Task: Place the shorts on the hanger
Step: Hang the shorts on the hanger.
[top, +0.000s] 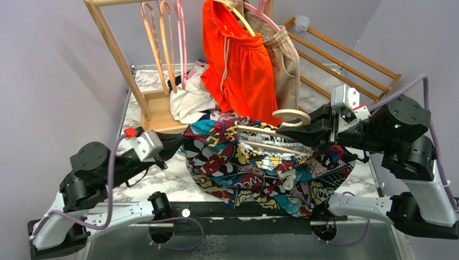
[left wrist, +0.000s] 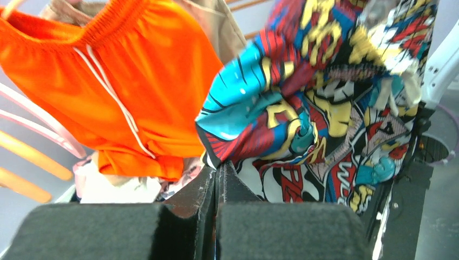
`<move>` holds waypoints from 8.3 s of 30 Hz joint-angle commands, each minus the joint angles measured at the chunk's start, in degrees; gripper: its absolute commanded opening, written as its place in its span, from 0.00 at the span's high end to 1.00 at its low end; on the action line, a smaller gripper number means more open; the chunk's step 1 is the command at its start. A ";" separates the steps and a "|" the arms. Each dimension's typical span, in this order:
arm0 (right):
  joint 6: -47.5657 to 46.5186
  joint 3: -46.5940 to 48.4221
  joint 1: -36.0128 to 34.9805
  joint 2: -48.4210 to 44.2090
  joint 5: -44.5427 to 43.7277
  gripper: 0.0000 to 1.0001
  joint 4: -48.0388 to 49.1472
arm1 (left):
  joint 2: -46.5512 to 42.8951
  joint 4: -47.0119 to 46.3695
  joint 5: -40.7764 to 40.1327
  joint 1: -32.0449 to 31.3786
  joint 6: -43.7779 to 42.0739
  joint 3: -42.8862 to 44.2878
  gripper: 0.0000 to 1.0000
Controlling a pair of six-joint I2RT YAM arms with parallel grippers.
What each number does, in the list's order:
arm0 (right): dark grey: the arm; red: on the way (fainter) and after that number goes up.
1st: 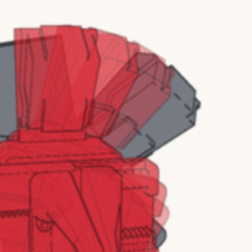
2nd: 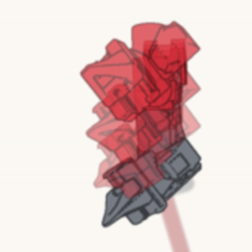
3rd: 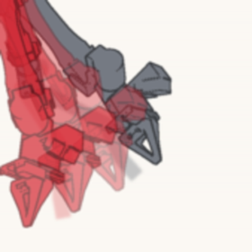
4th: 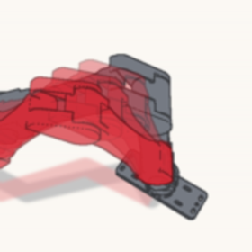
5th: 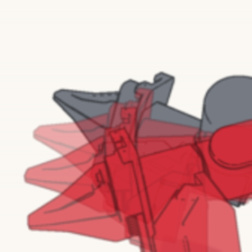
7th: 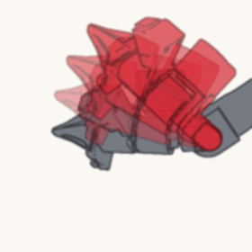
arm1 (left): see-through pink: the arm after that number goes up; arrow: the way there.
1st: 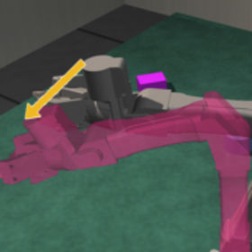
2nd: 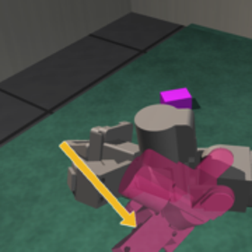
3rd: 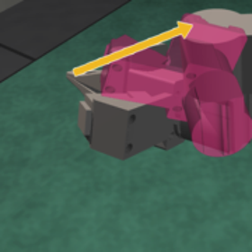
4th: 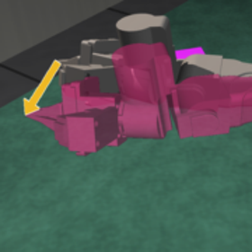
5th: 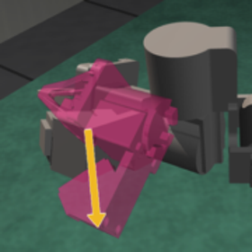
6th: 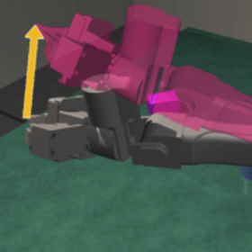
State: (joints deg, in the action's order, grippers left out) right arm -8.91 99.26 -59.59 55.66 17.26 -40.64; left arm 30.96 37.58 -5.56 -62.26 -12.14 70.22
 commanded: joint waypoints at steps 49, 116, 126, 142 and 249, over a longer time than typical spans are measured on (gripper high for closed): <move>2.92 -2.38 -0.17 -4.43 5.89 0.99 7.81 | -2.47 -3.37 -5.00 -0.05 -0.10 -2.57 0.33; 1.67 -5.21 -0.17 1.11 9.36 0.99 6.25 | 12.39 -7.28 13.67 -0.05 -4.19 4.93 0.39; 1.83 -5.69 -0.15 -0.20 8.49 0.99 6.39 | 8.14 -3.98 10.84 -0.05 -2.24 2.97 0.76; 2.90 -6.66 -0.13 -0.24 10.20 0.99 7.26 | 13.94 -11.97 20.62 -0.05 0.74 13.40 0.23; 5.75 -4.77 -0.15 -5.37 -6.71 0.42 2.45 | 18.25 -9.73 16.62 -0.05 -4.76 13.09 1.00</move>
State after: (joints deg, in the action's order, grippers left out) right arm -5.43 96.47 -59.68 47.99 9.98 -38.50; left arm 51.09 35.16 14.09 -62.33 -17.21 84.79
